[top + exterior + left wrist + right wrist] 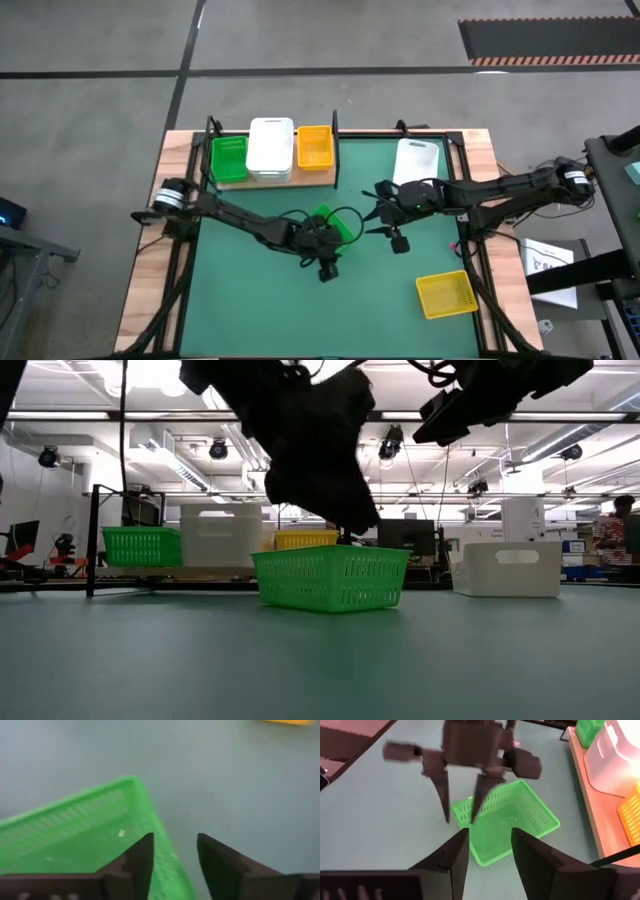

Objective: Stack baskets on shelf by color
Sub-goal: Stack the green bin on the top of the green bin on the shelf

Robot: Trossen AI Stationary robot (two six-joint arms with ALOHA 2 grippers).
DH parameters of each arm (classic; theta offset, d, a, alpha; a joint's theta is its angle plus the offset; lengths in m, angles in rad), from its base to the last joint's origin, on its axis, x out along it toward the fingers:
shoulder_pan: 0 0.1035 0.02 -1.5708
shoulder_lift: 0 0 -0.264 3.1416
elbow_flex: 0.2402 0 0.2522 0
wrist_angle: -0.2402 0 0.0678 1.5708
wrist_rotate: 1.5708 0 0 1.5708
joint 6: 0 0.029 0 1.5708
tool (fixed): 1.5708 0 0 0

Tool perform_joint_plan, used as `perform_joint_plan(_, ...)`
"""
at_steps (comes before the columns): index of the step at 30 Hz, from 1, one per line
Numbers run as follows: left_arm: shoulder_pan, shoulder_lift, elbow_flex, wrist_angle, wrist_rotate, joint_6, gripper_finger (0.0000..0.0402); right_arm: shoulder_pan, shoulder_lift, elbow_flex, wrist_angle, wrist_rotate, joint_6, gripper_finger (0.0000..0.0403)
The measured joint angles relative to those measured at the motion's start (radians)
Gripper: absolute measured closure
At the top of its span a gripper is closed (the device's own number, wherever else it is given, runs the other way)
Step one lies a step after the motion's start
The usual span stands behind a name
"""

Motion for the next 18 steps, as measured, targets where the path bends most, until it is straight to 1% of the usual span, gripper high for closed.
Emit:
perform_joint_plan(2,0.000,0.025,-0.007,0.046,-0.048,-0.008,0.0244,0.000,-0.002,0.000,0.002,0.000,0.000,0.0260)
perform_joint_plan(4,0.004,0.048,-0.008,0.105,-0.048,-0.009,0.0228,0.000,-0.003,0.000,0.005,0.000,-0.003,0.0257)
perform_joint_plan(7,0.012,0.077,-0.007,0.111,-0.061,-0.037,0.0220,0.000,-0.004,0.000,0.004,0.000,-0.007,0.0257)
perform_joint_plan(10,0.019,0.097,-0.011,0.111,-0.071,-0.068,0.0227,0.000,-0.004,0.000,0.006,0.000,-0.019,0.0260)
perform_joint_plan(12,0.020,0.110,-0.011,0.120,-0.071,-0.068,0.0241,0.000,-0.003,0.000,0.004,0.000,-0.022,0.0262)
perform_joint_plan(14,0.020,0.116,-0.012,0.113,-0.064,-0.068,0.0269,0.000,-0.003,0.000,0.004,0.000,-0.026,0.0264)
perform_joint_plan(16,0.018,0.115,-0.014,0.110,-0.059,-0.067,0.0309,0.000,-0.003,0.000,0.004,0.000,-0.030,0.0264)
perform_joint_plan(18,0.018,0.107,-0.014,0.104,-0.058,-0.066,0.0360,0.000,-0.003,0.000,0.004,0.000,-0.044,0.0263)
